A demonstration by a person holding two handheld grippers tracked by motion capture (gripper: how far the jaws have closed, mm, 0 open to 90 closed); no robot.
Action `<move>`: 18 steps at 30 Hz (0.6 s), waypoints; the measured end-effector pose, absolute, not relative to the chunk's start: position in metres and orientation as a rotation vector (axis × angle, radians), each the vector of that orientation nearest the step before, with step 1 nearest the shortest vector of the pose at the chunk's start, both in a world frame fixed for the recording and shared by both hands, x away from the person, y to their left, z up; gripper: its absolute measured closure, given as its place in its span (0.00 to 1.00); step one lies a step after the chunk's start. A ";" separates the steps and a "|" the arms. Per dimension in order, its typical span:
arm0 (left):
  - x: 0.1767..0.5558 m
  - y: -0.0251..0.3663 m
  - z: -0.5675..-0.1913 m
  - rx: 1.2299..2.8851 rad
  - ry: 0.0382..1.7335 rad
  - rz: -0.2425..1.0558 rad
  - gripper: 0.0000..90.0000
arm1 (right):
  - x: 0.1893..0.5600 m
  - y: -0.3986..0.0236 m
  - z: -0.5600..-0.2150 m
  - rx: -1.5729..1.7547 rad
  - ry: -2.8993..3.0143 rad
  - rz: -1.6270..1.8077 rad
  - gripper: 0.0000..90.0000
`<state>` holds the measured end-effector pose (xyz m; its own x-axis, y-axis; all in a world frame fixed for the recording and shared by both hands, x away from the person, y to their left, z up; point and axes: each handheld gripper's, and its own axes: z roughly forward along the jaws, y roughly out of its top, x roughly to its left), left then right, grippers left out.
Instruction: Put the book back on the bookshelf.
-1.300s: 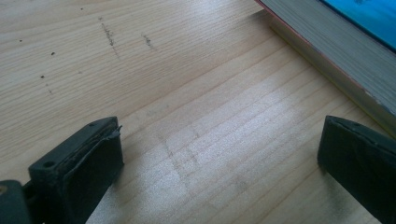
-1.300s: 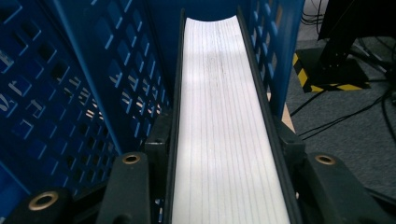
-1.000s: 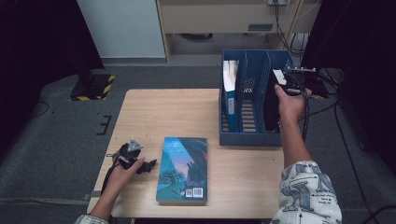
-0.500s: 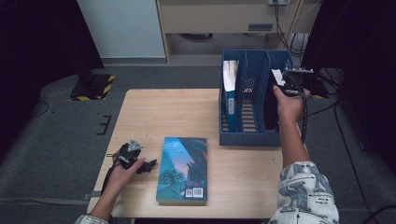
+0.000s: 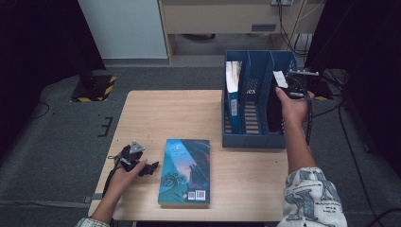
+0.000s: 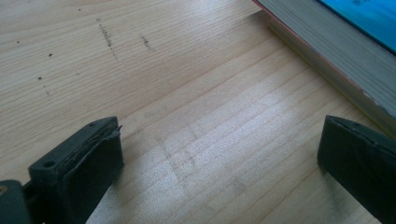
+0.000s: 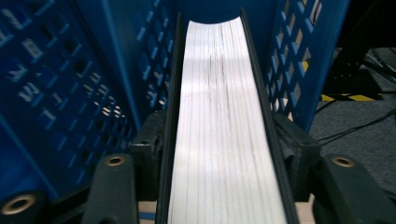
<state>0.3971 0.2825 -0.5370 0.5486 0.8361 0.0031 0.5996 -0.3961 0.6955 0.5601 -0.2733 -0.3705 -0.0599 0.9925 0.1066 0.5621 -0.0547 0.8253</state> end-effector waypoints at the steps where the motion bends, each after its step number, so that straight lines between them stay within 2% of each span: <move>1: 0.397 0.282 -0.537 2.135 1.151 0.470 0.00 | 0.558 -0.273 -0.369 1.665 1.670 1.008 0.47; 5: 0.397 0.282 -0.537 2.134 1.150 0.470 0.00 | 0.549 -0.275 -0.370 1.677 1.664 1.058 0.43; 18: 0.397 0.282 -0.537 2.132 1.149 0.469 0.00 | 0.533 -0.277 -0.372 1.686 1.659 1.184 0.41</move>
<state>0.3969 0.2815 -0.5372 0.5490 0.8358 0.0022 0.5983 -0.3948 0.6973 0.5326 -0.2767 -0.3718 -0.1159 0.9645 0.2373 0.5381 -0.1398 0.8312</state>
